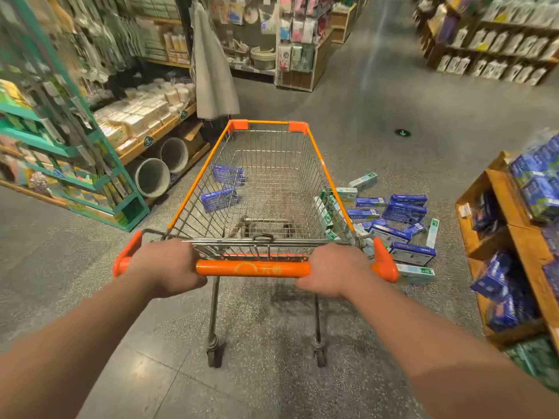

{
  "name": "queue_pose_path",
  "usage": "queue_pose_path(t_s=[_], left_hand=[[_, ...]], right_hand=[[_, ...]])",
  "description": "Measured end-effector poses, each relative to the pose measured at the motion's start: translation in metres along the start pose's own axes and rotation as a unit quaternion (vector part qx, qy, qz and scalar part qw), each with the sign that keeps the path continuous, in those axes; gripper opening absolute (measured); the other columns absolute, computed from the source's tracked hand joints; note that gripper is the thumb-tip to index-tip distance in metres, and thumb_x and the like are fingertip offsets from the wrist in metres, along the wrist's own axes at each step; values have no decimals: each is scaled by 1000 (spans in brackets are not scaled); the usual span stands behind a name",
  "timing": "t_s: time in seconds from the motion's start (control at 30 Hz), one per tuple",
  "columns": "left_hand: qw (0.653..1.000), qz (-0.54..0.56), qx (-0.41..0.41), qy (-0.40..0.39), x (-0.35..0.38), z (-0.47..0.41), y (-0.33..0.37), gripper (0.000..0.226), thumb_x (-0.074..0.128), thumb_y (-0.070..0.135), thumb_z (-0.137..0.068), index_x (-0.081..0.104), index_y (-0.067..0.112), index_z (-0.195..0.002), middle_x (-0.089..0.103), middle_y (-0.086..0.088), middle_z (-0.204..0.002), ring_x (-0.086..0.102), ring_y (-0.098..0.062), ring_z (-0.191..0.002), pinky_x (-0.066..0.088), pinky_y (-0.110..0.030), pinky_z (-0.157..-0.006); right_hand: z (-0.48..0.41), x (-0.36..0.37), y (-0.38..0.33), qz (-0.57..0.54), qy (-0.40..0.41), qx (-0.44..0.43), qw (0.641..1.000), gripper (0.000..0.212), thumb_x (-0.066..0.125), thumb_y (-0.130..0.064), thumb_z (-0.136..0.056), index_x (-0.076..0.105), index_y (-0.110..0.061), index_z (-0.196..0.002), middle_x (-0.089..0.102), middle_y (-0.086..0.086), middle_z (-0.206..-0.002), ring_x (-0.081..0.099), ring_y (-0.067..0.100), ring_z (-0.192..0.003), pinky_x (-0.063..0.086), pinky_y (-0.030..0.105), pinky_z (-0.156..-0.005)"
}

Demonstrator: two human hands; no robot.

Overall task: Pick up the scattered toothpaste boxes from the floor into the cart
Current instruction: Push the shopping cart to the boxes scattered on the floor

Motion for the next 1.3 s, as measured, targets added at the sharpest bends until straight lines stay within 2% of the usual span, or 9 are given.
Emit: queue_pose_path(t_s=[0.27,0.47,0.57,0.7,0.83,0.9,0.97,1.13,1.3], left_hand=[[1000,-11,7,-9,-11,-46,-19,32,60,58,-77,63,26,-75,64,9,-70,63,-10,-68,58,-29,-68],[996,78,36,0,-13,-45,-22,78,29,102,-66,56,31,-79,63,10,-71,61,-5,-68,54,-33,-70],[986,160,2,36,-18,-45,-24,69,26,92,-80,58,30,-79,62,9,-73,61,-7,-71,55,-37,-75],[982,155,-85,66,-28,-54,-17,38,55,58,-92,57,23,-78,61,3,-74,57,-13,-69,49,-31,-64],[982,157,-22,107,-54,-71,43,38,56,58,-89,52,22,-78,60,1,-83,61,-24,-80,51,-33,-70],[977,164,2,137,-69,-74,64,37,55,59,-90,53,23,-84,58,1,-90,62,-28,-88,50,-35,-73],[975,157,26,152,-83,-82,90,35,51,60,-91,56,26,-91,63,0,-100,63,-28,-93,51,-36,-76],[974,160,80,142,-110,-101,168,57,36,67,-87,64,24,-110,69,-3,-115,64,-29,-103,50,-35,-77],[972,172,106,117,-145,-132,257,61,39,69,-91,64,22,-121,68,-6,-125,64,-32,-111,53,-42,-89]], right_hand=[[-51,-13,1,-5,1,-9,1000,50,52,-68,-81,55,-18,-75,52,-4,-73,59,26,-76,46,35,-67],[-55,-11,1,-28,-39,-35,998,53,55,-71,-85,49,-21,-68,53,-3,-73,58,22,-73,45,32,-64],[-54,-7,2,-50,-64,-55,995,68,54,-88,-75,52,-21,-68,55,-3,-72,56,18,-68,43,31,-60],[-46,-5,6,-147,-90,-82,982,73,46,-90,-80,59,-18,-81,62,1,-88,62,22,-84,47,36,-71],[-43,-23,36,-290,1,-38,956,65,49,-75,-91,66,-12,-92,66,5,-86,64,21,-84,49,34,-73],[-45,-37,44,-291,61,-31,954,50,50,-67,-96,63,-18,-92,61,-3,-79,60,16,-78,42,31,-64],[-46,-46,59,-288,103,-16,952,42,50,-61,-99,62,-21,-100,60,-4,-85,58,17,-82,42,32,-67],[-38,-50,127,-300,148,7,942,52,49,-58,-100,59,-17,-131,66,6,-111,61,24,-103,39,31,-77],[-25,-48,229,-320,170,37,931,56,52,-58,-99,56,-15,-135,67,10,-120,63,27,-110,46,33,-85]])
Point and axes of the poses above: each hand's wrist, its own z-axis away from the middle knuckle, its own x-axis out of the palm, y = z × x, the point moved 9 cm from there along -z, towards the middle knuckle
